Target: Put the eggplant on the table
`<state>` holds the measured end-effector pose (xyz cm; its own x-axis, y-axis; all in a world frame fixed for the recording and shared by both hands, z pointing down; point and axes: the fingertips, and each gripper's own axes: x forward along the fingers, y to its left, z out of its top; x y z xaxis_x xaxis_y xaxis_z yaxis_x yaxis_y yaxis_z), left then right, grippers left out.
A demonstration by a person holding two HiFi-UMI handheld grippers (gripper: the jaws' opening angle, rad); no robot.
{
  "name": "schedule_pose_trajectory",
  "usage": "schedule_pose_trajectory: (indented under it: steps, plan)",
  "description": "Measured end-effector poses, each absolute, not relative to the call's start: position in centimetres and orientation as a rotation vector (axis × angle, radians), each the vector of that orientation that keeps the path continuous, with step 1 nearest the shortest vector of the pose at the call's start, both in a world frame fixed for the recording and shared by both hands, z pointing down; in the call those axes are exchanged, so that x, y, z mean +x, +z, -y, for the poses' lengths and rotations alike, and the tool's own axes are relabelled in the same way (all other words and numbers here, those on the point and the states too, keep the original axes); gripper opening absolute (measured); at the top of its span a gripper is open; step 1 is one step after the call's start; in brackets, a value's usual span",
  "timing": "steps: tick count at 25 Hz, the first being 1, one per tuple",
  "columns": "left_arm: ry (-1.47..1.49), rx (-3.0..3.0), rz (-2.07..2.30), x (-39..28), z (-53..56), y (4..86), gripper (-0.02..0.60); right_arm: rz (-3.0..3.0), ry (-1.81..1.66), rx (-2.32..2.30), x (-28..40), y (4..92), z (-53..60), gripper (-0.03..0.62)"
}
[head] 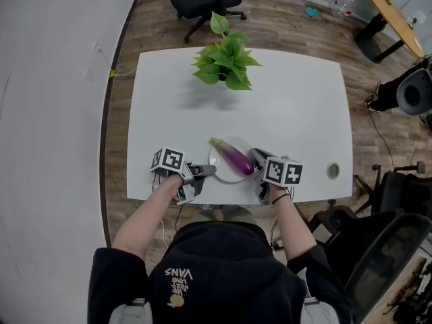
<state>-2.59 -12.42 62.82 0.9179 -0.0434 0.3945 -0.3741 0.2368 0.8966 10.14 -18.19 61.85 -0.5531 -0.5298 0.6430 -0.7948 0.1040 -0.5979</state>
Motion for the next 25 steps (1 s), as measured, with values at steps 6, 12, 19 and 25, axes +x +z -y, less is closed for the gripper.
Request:
schedule_pose_trajectory:
  steps: [6, 12, 19, 25]
  plan:
    - [0.231, 1.316, 0.373, -2.8, 12.3, 62.9, 0.034, 2.099, 1.405, 1.308, 10.2, 62.1, 18.0, 0.046]
    - [0.237, 1.317, 0.375, -2.9, 12.0, 62.8, 0.034, 2.061, 1.381, 1.329, 10.9, 62.2, 17.9, 0.048]
    - [0.247, 1.320, 0.387, -3.1, 12.0, 63.0, 0.034, 2.079, 1.367, 1.323, 11.0, 62.0, 17.9, 0.048]
    - [0.253, 1.324, 0.396, -3.1, 12.0, 63.0, 0.034, 2.150, 1.298, 1.222, 9.4, 61.3, 17.4, 0.041]
